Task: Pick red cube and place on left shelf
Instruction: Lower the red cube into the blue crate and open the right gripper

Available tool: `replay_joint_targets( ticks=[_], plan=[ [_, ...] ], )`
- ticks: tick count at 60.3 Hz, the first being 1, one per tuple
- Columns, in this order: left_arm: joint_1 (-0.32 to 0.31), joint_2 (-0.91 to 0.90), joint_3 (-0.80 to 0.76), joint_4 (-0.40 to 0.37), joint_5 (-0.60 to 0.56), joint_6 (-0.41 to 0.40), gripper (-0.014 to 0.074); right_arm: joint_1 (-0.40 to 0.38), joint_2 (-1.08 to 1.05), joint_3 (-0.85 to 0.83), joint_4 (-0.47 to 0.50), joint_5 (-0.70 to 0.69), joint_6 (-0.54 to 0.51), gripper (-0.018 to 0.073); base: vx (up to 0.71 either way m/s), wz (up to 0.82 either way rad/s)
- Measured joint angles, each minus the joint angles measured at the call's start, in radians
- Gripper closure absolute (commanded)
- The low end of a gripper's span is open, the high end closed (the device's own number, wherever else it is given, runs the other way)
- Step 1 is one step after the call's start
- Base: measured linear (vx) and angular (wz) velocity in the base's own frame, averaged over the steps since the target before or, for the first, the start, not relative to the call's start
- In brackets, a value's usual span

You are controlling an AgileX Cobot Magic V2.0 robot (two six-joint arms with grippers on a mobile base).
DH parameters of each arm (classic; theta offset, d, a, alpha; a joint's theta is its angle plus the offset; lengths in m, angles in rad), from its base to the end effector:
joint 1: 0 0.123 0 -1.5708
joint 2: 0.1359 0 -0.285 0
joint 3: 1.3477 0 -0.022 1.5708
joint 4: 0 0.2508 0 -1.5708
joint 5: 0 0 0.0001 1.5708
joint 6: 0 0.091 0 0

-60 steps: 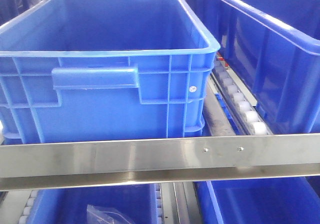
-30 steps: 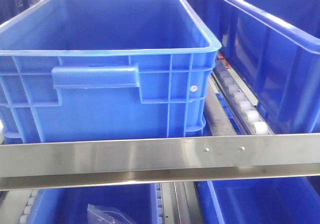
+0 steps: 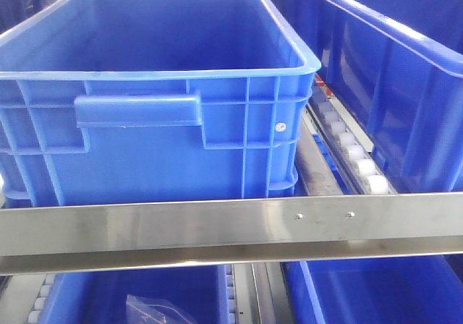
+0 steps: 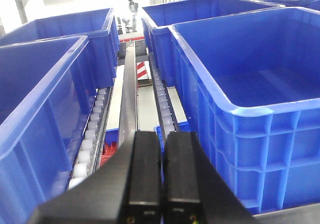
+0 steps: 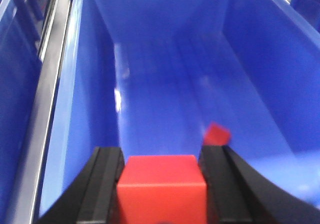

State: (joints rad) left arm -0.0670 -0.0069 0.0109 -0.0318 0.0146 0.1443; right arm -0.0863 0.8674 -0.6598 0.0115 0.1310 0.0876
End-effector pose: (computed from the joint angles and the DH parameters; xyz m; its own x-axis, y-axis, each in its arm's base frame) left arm 0.0561 -0.0038 0.2086 0.0755 0.1074 -0.9913 0.0593 0.9919 0.1120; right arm 0.1859 -0.0159 0.3323 -0.2382 0.1198 -0.9638 0.1088 0.9894 0.0961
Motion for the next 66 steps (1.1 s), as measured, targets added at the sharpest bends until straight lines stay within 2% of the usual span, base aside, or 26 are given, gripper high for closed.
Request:
replay_joint_targets(
  ticks=[4,7,11,17,20,21,43,47,51,53,57,60,61,63,66],
  plan=[
    [0.0,0.0,0.0,0.0,0.0,0.0,0.0491,0.0,0.105,-0.076,0.0,-0.011,0.0,0.0491,0.0,0.0],
    [0.0,0.0,0.0,0.0,0.0,0.0,0.0491,0.0,0.173,-0.128,0.0,-0.011,0.0,0.0449,0.0,0.0],
    [0.0,0.0,0.0,0.0,0.0,0.0,0.0491,0.0,0.262,-0.189,0.0,-0.011,0.0,0.0311,0.0,0.0],
    [0.0,0.0,0.0,0.0,0.0,0.0,0.0491,0.0,0.369,-0.27,0.0,-0.009,0.0,0.0012,0.0,0.0],
    [0.0,0.0,0.0,0.0,0.0,0.0,0.0491,0.0,0.408,-0.298,0.0,-0.007,0.0,-0.0075,0.0,0.0],
    [0.0,0.0,0.0,0.0,0.0,0.0,0.0491,0.0,0.418,-0.308,0.0,-0.007,0.0,-0.0077,0.0,0.0],
    [0.0,0.0,0.0,0.0,0.0,0.0,0.0491,0.0,0.509,-0.371,0.0,0.006,0.0,-0.0051,0.01,-0.05],
    [0.0,0.0,0.0,0.0,0.0,0.0,0.0491,0.0,0.509,-0.371,0.0,0.006,0.0,-0.0017,0.0,0.02],
    [0.0,0.0,0.0,0.0,0.0,0.0,0.0491,0.0,0.506,-0.371,0.0,0.013,0.0,0.0083,-0.04,0.25],
    [0.0,0.0,0.0,0.0,0.0,0.0,0.0491,0.0,0.505,-0.371,0.0,0.015,0.0,0.016,0.0,0.0],
    [0.0,0.0,0.0,0.0,0.0,0.0,0.0491,0.0,0.48,-0.356,0.0,0.018,0.0,0.0338,0.0,0.0],
    [0.0,0.0,0.0,0.0,0.0,0.0,0.0491,0.0,0.453,-0.336,0.0,0.022,0.0,0.0512,0.0,0.0],
    [0.0,0.0,0.0,0.0,0.0,0.0,0.0491,0.0,0.443,-0.325,0.0,0.024,0.0,0.0529,0.0,0.0],
    [0.0,0.0,0.0,0.0,0.0,0.0,0.0491,0.0,0.416,-0.309,0.0,0.024,0.0,0.0489,0.0,0.0],
    [0.0,0.0,0.0,0.0,0.0,0.0,0.0491,0.0,0.378,-0.268,0.0,0.025,0.0,0.049,0.0,0.0]
  ],
)
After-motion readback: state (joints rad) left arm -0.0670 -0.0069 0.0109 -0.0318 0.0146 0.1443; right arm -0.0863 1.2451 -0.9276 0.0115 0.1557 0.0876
